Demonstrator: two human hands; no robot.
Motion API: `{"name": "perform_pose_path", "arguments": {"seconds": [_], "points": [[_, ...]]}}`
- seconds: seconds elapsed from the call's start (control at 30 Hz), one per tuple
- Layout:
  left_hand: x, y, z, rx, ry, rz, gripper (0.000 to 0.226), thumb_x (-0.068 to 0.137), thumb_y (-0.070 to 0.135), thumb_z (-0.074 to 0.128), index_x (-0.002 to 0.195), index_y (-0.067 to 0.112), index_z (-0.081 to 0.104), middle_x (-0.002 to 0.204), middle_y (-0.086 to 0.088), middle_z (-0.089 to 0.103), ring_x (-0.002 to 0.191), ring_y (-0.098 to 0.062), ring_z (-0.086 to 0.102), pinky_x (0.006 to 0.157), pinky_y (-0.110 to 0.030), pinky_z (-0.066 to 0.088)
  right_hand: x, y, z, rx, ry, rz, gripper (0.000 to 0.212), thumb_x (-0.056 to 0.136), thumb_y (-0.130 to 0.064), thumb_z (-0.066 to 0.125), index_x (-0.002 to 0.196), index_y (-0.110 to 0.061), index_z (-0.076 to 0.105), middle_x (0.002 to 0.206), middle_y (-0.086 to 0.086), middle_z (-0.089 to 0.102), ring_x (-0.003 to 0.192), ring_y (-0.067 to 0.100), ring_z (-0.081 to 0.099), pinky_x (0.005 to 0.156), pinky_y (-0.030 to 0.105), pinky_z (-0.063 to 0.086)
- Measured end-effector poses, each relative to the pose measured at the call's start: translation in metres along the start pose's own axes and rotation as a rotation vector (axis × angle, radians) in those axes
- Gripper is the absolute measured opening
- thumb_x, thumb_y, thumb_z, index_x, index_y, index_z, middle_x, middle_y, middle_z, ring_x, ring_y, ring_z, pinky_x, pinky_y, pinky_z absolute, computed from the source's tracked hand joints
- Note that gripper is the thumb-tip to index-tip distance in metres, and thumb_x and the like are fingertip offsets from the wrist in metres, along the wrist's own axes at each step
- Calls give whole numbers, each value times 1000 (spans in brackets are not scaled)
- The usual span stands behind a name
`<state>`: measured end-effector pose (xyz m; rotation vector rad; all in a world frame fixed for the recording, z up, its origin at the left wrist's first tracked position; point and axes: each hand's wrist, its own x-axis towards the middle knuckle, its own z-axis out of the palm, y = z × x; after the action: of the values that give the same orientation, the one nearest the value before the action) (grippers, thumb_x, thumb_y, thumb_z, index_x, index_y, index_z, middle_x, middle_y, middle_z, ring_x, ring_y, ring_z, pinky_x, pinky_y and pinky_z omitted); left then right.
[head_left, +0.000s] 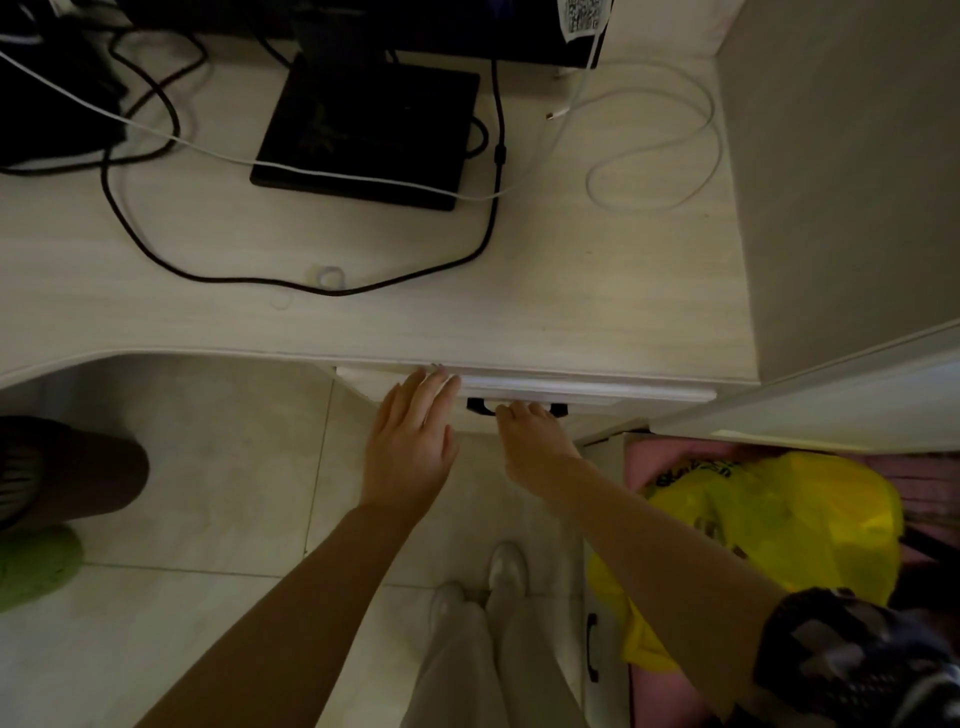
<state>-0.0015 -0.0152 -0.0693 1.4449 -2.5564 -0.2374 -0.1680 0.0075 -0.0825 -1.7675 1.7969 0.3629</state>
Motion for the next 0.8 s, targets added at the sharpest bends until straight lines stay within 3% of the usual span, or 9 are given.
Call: {"name": "perform_pose_path", "arguments": {"seconds": [0.17, 0.33, 0.8], "points": [[-3, -3, 8, 34, -52, 21, 51, 90, 21, 54, 139, 11, 44, 143, -8, 46, 133, -25, 41, 113, -39, 32, -18, -5, 11, -13, -2, -16, 48, 91, -6, 43, 138, -2, 35, 139, 21, 40, 127, 36, 41, 106, 44, 37], [-5, -7, 19, 51, -133, -13, 57, 89, 28, 59, 141, 14, 41, 142, -6, 48, 136, -25, 39, 112, -49, 32, -31, -9, 27, -31, 32, -27, 50, 94, -11, 47, 141, -5, 33, 144, 20, 37, 132, 36, 37, 113, 45, 32], [-53, 1, 17, 6, -60, -25, 39, 91, 29, 49, 128, 18, 55, 128, -3, 58, 123, -25, 51, 109, -47, 34, -69, -26, 63, 66, 69, 19, 48, 94, -6, 35, 142, -6, 34, 144, 16, 40, 133, 37, 35, 116, 45, 24]]}}
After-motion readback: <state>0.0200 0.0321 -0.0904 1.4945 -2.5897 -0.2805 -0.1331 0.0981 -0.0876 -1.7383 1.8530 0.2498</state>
